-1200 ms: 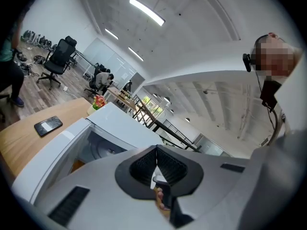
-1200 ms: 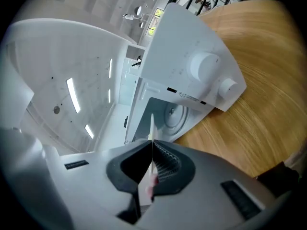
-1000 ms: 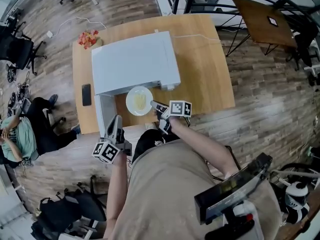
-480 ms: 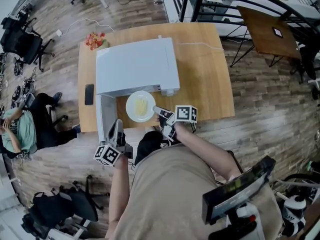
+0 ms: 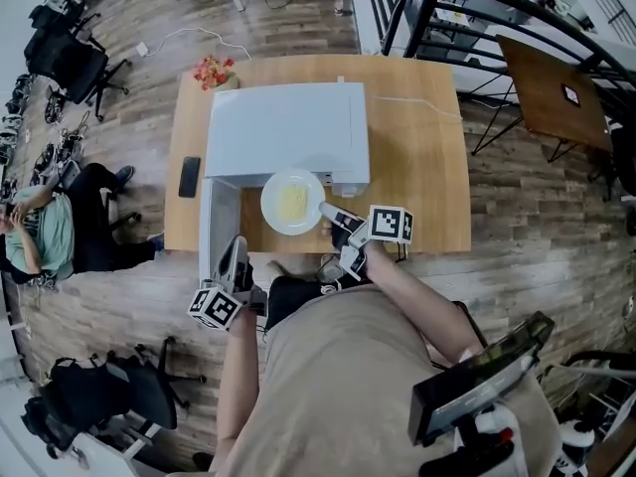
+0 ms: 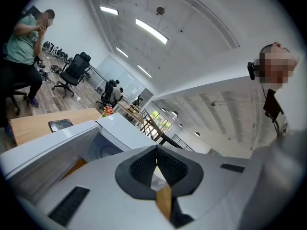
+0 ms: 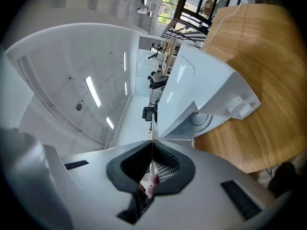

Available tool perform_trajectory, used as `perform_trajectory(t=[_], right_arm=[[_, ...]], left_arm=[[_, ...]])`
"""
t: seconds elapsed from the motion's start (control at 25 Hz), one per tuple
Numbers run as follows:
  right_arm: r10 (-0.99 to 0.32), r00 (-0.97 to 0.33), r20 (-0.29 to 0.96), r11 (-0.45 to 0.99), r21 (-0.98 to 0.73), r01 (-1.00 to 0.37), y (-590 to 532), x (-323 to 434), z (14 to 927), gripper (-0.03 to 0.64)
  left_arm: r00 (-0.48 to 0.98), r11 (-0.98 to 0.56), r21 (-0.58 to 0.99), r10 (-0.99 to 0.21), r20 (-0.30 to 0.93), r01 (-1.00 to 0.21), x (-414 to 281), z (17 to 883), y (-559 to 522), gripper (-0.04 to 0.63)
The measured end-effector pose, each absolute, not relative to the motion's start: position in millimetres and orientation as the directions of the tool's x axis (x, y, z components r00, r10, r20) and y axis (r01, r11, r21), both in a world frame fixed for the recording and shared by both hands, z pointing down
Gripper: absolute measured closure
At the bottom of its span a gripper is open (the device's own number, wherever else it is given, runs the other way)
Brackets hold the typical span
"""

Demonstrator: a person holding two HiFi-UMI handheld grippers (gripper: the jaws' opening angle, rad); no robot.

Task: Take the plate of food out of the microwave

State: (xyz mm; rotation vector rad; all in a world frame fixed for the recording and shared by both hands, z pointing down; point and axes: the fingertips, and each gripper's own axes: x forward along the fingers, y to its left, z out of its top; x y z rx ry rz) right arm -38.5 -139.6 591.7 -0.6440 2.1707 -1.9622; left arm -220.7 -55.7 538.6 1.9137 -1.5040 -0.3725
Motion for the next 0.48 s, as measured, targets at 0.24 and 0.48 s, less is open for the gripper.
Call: perform_trajectory(t=[0.24, 0.48], right_arm=[[-0.424, -0.899, 0.112, 0.088, -0.983, -0.164, -154, -30, 553, 0.603], [-0.429, -0.900, 0.079, 0.123, -0.982, -0.145, -161, -24, 529, 0.603]], left_arm=[[0.296, -0.123, 0.648, -0.941, 0.164, -0.751, -221, 525, -64, 0.591], [0.316, -0.145, 0.645, -0.936, 0.157, -0.750, -218, 519, -69, 0.591]])
